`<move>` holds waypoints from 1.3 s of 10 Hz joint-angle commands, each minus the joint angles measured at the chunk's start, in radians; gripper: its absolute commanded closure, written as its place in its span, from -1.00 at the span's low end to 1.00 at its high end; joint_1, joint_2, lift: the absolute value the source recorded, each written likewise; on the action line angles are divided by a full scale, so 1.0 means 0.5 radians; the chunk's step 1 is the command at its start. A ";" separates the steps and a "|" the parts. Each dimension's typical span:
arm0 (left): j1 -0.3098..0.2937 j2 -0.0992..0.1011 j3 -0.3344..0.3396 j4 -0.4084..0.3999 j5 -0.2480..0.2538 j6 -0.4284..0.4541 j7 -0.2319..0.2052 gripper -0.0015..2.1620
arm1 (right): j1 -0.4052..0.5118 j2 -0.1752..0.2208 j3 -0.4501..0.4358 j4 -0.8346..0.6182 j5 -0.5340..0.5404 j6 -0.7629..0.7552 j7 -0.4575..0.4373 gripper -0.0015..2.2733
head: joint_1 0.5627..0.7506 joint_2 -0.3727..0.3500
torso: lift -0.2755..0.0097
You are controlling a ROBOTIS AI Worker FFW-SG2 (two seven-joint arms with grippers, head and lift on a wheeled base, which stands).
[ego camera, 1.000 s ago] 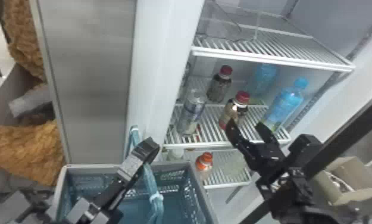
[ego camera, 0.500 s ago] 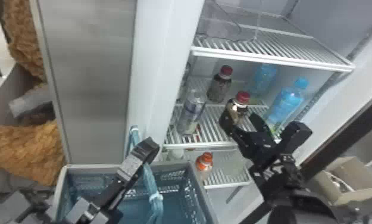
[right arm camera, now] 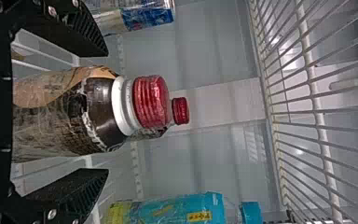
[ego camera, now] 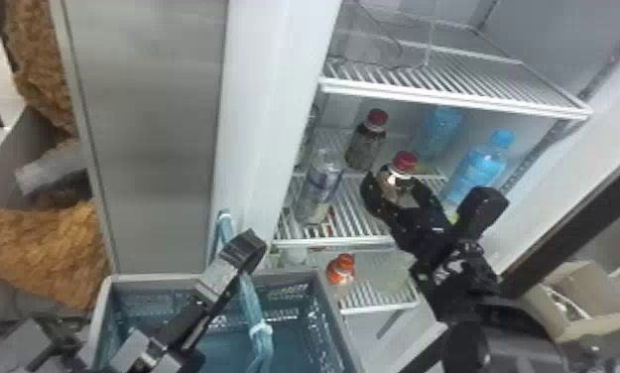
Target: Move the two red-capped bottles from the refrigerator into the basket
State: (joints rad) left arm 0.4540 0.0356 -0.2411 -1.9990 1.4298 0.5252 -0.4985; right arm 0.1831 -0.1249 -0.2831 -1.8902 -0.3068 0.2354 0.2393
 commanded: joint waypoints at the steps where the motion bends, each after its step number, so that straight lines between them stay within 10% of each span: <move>1: 0.000 0.003 0.004 0.000 -0.004 0.000 0.000 0.11 | -0.003 -0.005 -0.004 -0.007 -0.001 0.045 0.000 -0.72 | 0.41 -0.94 | 0.93; 4: 0.005 0.003 0.004 0.000 -0.004 0.000 0.003 0.11 | 0.017 -0.020 0.000 -0.046 0.031 0.079 0.000 0.13 | 0.41 -0.94 | 0.93; 13: -0.010 0.009 -0.012 0.000 -0.008 -0.015 0.000 0.11 | 0.699 0.026 -0.160 -0.939 -0.136 0.315 -0.003 0.13 | 0.41 -0.94 | 0.93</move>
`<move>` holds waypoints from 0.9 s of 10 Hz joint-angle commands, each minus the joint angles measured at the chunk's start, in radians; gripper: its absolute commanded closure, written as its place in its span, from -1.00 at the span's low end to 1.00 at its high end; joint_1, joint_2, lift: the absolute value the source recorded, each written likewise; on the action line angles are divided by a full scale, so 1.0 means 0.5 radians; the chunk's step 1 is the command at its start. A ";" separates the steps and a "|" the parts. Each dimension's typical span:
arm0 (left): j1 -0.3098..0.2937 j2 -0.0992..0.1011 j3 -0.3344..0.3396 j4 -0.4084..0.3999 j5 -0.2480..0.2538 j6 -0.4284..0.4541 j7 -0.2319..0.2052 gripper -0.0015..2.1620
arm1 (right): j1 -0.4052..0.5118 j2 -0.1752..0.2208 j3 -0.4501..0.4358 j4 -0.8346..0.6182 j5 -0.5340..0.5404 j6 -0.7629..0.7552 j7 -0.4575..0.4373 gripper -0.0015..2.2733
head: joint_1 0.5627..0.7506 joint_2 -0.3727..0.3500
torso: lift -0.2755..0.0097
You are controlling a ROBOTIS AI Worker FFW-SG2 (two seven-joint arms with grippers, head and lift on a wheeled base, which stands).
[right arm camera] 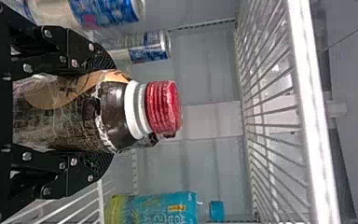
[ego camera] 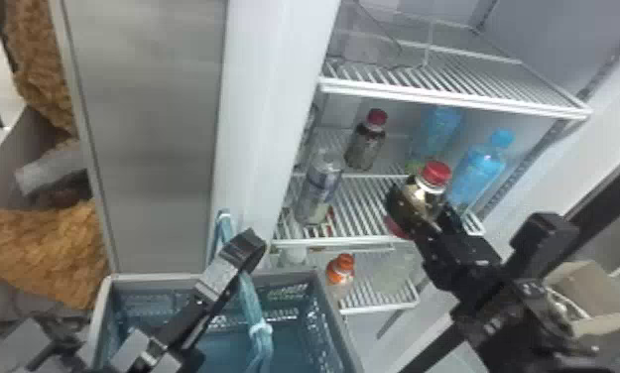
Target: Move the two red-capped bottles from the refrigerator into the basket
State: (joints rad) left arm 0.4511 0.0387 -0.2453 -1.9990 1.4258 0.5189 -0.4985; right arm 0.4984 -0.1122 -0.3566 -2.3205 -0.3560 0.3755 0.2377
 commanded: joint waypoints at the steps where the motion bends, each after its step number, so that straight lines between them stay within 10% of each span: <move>1: -0.004 0.005 -0.008 0.000 0.004 -0.007 0.000 0.11 | 0.176 0.003 -0.021 -0.201 -0.090 0.049 0.000 0.13 | 0.41 -0.94 | 0.93; 9: 0.011 0.015 -0.016 0.000 0.032 -0.032 0.000 0.11 | 0.593 0.092 -0.021 -0.766 -0.193 0.486 0.224 0.13 | 0.41 -0.94 | 0.93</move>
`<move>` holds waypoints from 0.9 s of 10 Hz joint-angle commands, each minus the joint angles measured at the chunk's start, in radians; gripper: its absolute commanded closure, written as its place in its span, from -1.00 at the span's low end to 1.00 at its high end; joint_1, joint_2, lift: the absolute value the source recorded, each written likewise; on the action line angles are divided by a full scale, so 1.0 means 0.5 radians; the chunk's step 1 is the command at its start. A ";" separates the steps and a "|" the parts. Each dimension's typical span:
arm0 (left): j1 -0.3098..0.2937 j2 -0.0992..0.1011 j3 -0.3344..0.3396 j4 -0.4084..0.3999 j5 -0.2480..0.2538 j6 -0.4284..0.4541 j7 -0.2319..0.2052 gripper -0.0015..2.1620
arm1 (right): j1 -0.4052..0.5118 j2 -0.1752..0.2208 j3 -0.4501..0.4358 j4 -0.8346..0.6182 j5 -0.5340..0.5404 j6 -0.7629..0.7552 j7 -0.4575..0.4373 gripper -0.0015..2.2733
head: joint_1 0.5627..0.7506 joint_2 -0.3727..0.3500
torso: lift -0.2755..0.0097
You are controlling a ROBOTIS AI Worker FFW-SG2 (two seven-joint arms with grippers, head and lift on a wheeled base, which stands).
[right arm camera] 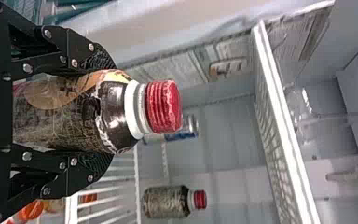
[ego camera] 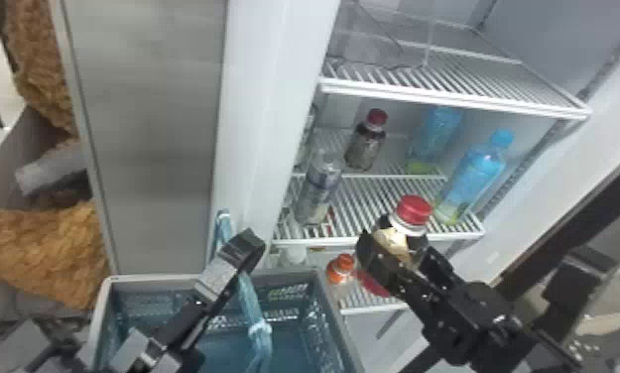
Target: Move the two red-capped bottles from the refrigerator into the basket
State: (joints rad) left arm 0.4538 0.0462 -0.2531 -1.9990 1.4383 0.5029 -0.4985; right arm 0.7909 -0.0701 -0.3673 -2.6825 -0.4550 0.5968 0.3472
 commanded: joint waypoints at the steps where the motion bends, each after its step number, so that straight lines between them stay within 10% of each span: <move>1: 0.005 0.003 0.000 0.000 0.007 -0.009 0.000 0.11 | 0.008 0.008 0.005 -0.071 0.001 0.102 0.045 0.13 | 0.41 -0.94 | 0.93; 9: -0.005 0.021 -0.040 0.000 0.047 -0.054 0.000 0.11 | -0.139 -0.099 0.412 0.145 -0.203 0.269 0.201 0.05 | 0.41 -0.72 | 0.93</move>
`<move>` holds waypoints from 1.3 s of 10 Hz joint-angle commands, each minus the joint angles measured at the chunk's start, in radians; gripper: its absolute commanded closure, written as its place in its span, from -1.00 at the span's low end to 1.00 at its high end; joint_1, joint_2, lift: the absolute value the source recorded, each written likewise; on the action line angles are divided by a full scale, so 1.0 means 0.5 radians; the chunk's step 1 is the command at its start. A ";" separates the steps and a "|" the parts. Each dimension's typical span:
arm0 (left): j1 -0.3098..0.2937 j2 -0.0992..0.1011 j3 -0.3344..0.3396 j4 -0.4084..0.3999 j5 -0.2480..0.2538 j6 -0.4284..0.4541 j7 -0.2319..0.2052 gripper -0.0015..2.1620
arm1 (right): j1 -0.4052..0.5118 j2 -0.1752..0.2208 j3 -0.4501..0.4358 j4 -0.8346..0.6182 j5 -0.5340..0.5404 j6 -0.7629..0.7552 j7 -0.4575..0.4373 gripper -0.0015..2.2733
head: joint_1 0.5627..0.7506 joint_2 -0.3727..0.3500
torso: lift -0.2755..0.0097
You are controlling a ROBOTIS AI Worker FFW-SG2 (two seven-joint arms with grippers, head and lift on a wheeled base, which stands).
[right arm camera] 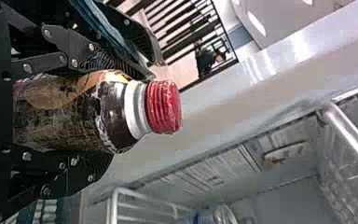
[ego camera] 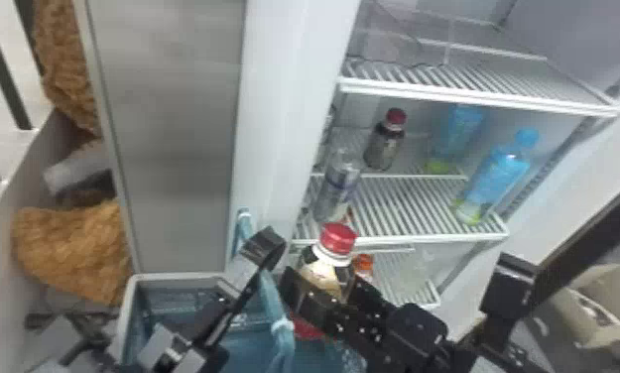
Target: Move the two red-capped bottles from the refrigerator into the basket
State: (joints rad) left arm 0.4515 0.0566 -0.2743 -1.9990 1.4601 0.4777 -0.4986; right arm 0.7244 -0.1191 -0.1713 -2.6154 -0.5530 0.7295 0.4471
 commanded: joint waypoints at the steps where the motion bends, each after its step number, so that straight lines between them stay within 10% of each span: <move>1: 0.000 0.000 0.002 0.000 0.003 -0.008 0.000 0.11 | -0.020 -0.007 0.036 0.064 -0.094 0.033 0.026 -0.20 | 0.41 -0.69 | 0.93; 4: 0.005 0.003 -0.002 0.000 0.011 -0.018 0.000 0.11 | -0.035 -0.013 0.028 0.089 -0.098 0.038 0.054 -0.95 | 0.41 -0.59 | 0.93; 13: -0.005 0.000 -0.002 0.000 0.011 -0.018 0.000 0.11 | 0.053 0.088 -0.463 -0.107 0.193 -0.080 0.051 -0.87 | 0.41 -0.94 | 0.93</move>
State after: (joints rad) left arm 0.4493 0.0567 -0.2752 -1.9990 1.4659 0.4687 -0.4982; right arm 0.7491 -0.0784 -0.3866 -2.6685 -0.4656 0.7093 0.4725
